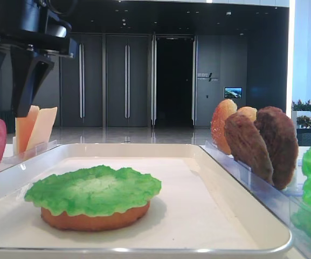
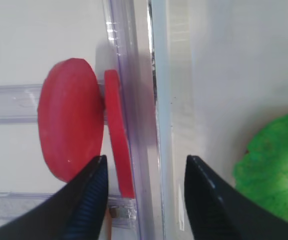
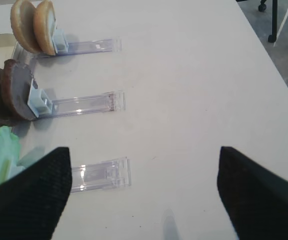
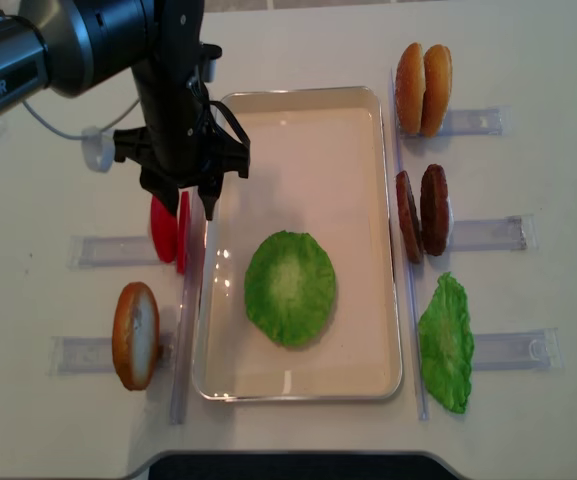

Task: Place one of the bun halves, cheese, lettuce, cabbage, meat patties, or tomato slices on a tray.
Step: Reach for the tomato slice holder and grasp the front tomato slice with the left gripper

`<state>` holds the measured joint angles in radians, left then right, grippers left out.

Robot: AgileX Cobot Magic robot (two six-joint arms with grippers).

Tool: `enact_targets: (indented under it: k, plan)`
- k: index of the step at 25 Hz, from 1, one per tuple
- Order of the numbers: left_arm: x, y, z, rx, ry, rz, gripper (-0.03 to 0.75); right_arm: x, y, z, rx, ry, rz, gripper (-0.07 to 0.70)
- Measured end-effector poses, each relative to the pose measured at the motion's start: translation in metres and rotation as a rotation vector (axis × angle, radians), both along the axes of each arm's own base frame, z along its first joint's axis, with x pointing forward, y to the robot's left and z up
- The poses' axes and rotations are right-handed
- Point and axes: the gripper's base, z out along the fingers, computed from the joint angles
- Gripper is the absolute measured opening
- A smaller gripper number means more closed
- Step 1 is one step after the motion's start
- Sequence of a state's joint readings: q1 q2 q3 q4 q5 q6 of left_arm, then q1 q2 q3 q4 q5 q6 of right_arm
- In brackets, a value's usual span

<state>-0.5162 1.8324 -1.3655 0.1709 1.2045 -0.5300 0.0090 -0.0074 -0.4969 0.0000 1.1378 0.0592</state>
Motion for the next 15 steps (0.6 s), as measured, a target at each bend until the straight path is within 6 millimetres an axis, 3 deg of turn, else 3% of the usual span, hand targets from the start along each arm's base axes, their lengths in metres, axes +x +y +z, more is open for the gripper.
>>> enact_targets:
  k: [9,15]
  plan:
    - [0.002,0.002,-0.002,0.03,-0.008,-0.009,0.38,0.0,0.0,0.0,0.0,-0.001,0.0,0.593]
    - [0.005,0.001,-0.016,0.053,0.025,-0.011,0.38,0.0,0.0,0.0,0.0,-0.001,0.0,0.593]
